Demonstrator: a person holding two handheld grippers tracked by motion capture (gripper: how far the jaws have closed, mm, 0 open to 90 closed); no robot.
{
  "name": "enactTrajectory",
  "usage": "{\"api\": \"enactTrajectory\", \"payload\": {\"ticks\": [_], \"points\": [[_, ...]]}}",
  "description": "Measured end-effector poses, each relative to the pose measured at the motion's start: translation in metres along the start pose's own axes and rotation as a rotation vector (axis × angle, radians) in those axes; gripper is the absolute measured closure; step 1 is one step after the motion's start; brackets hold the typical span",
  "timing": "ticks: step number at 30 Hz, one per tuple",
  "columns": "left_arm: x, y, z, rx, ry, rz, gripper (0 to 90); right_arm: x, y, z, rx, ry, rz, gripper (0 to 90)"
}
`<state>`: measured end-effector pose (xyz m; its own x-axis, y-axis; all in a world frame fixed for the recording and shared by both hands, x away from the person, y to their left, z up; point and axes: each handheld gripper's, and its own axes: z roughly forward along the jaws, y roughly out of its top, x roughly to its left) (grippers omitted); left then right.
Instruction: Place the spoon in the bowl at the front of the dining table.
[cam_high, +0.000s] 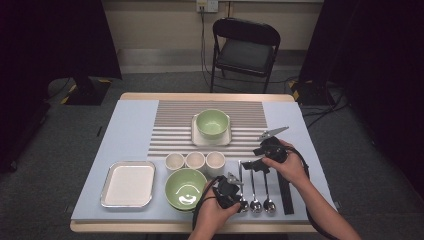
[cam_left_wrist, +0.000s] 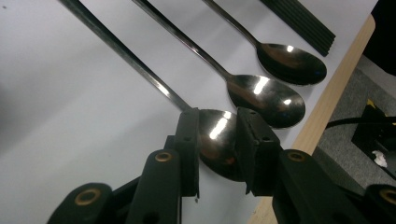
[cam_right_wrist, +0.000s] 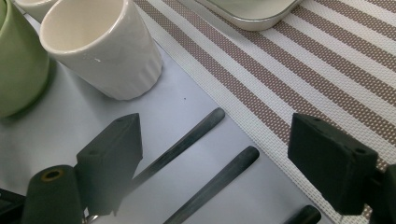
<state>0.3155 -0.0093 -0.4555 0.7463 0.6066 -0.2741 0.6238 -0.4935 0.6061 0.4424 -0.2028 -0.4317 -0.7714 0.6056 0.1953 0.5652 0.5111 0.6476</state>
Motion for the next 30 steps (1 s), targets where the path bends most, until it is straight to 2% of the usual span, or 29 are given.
{"api": "enactTrajectory", "payload": {"ticks": [1, 14, 16, 25, 30], "points": [[0.0011, -0.0001, 0.0004, 0.008, -0.003, 0.013, 70.8, 0.0001, 0.0001, 0.0001, 0.0, -0.002, -0.003, 17.2], [0.0008, -0.0017, 0.0014, 0.028, 0.003, 0.04, 75.3, 0.0015, -0.0006, 0.0015, 0.008, -0.002, -0.003, 17.2], [0.0001, -0.0019, 0.0019, 0.021, 0.002, 0.033, 75.8, 0.0016, -0.0005, 0.002, 0.004, 0.002, 0.004, 17.3], [-0.0015, -0.0026, 0.0027, 0.016, 0.017, 0.057, 80.7, 0.0043, 0.0007, 0.0029, 0.0, 0.013, 0.002, 17.7], [-0.0042, -0.0013, 0.0024, 0.046, 0.037, 0.092, 85.0, 0.008, 0.0026, 0.0056, 0.003, 0.016, -0.002, 17.7]]}}
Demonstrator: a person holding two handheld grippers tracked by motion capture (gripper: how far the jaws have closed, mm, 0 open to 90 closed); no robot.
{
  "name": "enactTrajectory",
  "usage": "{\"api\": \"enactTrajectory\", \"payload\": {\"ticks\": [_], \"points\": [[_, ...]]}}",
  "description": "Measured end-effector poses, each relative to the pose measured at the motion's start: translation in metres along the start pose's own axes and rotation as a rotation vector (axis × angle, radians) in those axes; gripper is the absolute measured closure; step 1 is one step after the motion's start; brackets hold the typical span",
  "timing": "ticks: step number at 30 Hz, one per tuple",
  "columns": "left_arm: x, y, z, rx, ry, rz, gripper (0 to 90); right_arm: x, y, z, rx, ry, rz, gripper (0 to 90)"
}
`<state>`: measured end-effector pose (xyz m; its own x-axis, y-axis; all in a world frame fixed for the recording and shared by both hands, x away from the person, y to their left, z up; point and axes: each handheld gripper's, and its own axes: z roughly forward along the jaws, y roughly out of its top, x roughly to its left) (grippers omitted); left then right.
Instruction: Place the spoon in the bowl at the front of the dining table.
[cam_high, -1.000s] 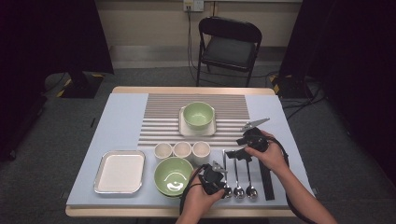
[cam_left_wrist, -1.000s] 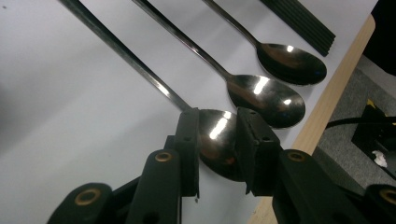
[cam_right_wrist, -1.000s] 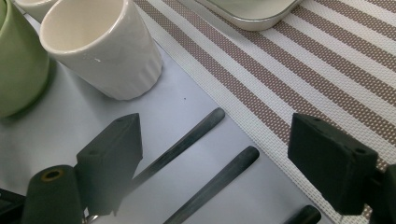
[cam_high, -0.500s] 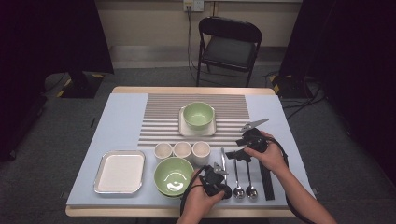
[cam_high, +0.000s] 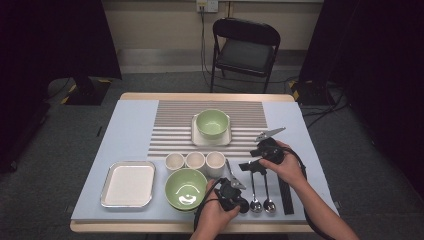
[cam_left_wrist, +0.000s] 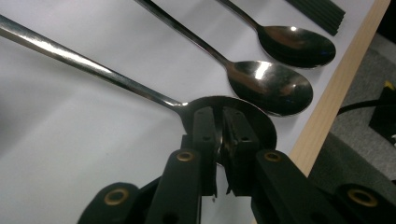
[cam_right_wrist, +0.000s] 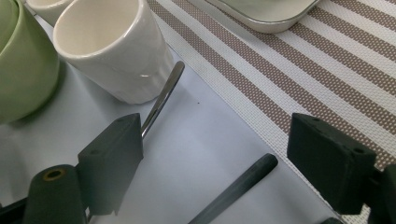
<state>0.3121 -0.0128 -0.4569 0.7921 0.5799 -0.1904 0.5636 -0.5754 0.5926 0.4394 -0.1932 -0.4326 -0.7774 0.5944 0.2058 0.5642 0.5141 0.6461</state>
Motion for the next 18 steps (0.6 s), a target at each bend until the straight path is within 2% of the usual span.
{"api": "enactTrajectory", "payload": {"ticks": [5, 12, 18], "points": [[-0.0007, 0.0, 0.0005, 0.008, -0.009, -0.002, 89.6, 0.0017, 0.0018, 0.0013, -0.006, 0.001, -0.004, 17.7], [-0.0026, 0.0012, 0.0007, 0.02, -0.01, 0.002, 90.0, 0.0041, 0.0038, 0.0015, -0.008, 0.002, -0.004, 17.8], [-0.0051, 0.0041, 0.0013, 0.041, -0.006, 0.031, 90.0, 0.0082, 0.0065, 0.0025, -0.011, 0.028, -0.012, 18.2]]}}
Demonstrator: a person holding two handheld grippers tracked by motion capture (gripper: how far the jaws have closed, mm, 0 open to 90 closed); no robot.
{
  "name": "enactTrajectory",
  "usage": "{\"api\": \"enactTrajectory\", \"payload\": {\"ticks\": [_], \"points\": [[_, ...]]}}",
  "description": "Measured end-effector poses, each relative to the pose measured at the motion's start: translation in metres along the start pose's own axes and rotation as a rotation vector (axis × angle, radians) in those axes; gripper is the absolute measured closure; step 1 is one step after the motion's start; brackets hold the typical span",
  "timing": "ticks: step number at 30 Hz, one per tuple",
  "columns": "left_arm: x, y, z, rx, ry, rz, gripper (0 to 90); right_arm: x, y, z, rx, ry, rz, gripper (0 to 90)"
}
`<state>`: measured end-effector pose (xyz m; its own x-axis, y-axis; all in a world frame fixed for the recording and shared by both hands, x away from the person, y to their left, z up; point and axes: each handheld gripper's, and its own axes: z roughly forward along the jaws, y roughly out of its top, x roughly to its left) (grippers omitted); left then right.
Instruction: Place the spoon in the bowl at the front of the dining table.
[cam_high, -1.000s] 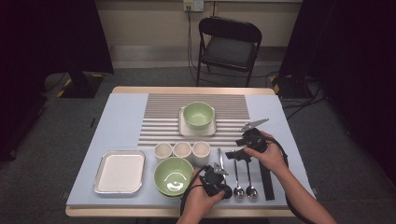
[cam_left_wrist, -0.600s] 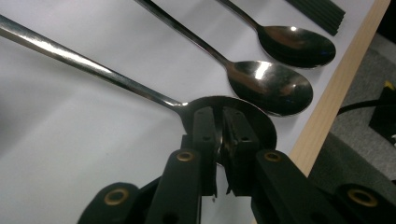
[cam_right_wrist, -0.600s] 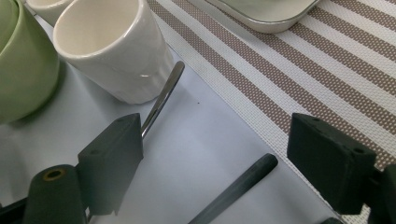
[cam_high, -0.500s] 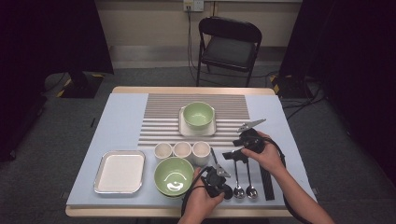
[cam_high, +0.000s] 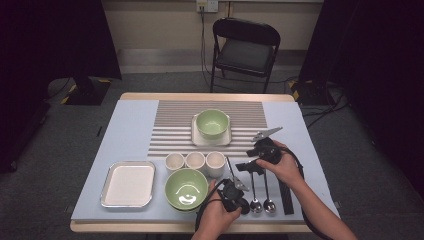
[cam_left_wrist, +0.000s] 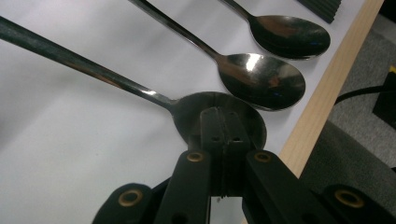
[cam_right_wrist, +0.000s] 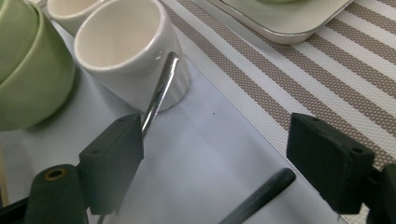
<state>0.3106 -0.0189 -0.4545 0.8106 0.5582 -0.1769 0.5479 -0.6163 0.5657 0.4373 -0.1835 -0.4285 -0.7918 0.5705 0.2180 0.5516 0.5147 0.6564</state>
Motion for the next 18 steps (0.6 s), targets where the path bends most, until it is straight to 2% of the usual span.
{"api": "enactTrajectory", "payload": {"ticks": [5, 18], "points": [[0.0, 0.001, 0.001, 0.0, -0.006, -0.007, 90.0, 0.005, 0.002, 0.0, 0.004, 0.012, -0.008, 18.2], [-0.001, 0.003, 0.0, 0.022, 0.001, 0.024, 90.0, 0.013, 0.007, 0.008, 0.012, 0.043, -0.017, 21.9]]}}
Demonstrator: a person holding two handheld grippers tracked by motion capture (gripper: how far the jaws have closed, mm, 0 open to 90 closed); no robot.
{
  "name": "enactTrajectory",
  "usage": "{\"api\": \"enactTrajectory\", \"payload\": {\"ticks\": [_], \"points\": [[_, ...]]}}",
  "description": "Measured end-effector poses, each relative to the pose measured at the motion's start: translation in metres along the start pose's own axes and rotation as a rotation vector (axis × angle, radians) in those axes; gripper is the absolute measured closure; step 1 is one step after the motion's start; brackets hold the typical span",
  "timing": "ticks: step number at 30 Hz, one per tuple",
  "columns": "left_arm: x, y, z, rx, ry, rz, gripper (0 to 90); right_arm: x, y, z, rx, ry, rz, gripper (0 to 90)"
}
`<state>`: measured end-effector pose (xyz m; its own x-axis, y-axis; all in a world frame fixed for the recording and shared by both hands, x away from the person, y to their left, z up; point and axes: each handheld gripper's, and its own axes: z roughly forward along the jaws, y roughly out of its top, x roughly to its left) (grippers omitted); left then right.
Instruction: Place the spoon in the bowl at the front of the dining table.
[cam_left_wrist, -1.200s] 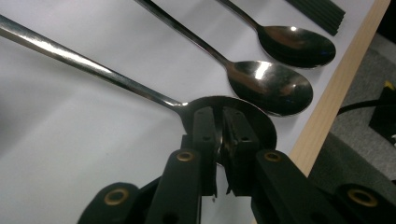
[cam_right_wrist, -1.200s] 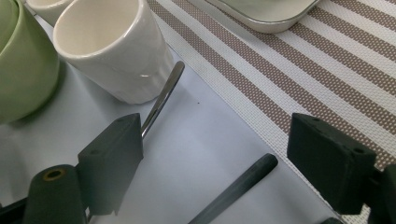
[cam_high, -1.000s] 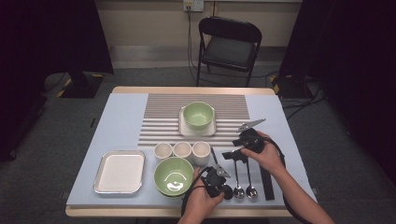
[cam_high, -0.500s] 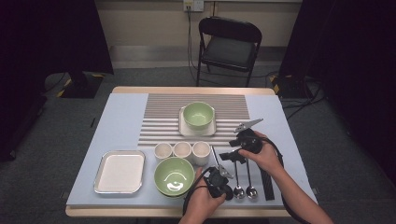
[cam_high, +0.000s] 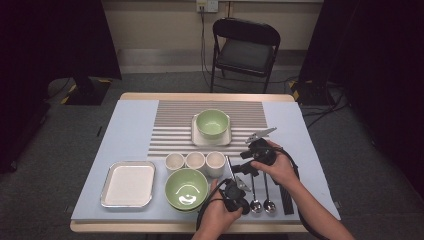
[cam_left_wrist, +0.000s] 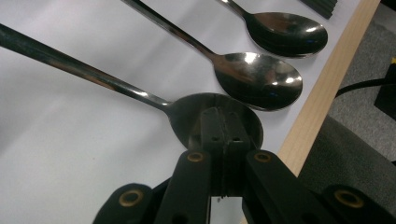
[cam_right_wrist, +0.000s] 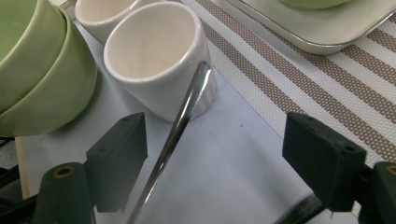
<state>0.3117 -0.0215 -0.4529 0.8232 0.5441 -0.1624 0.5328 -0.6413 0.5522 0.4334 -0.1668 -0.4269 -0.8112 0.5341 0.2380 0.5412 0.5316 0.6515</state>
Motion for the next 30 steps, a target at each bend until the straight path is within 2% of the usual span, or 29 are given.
{"api": "enactTrajectory", "payload": {"ticks": [5, 9, 18, 30], "points": [[-0.001, 0.0, 0.001, -0.007, -0.002, -0.007, 90.0, 0.003, 0.001, 0.005, 0.014, 0.008, -0.001, 22.5], [-0.001, 0.0, 0.0, 0.003, 0.002, 0.009, 90.0, 0.003, 0.0, 0.009, 0.017, 0.008, -0.003, 22.5], [-0.002, 0.0, 0.0, -0.001, 0.005, 0.013, 90.0, 0.005, -0.001, 0.015, 0.025, 0.013, -0.003, 22.6], [-0.003, 0.0, 0.0, 0.001, 0.014, 0.019, 90.0, 0.0, -0.006, 0.011, 0.031, -0.02, -0.009, 24.8]]}}
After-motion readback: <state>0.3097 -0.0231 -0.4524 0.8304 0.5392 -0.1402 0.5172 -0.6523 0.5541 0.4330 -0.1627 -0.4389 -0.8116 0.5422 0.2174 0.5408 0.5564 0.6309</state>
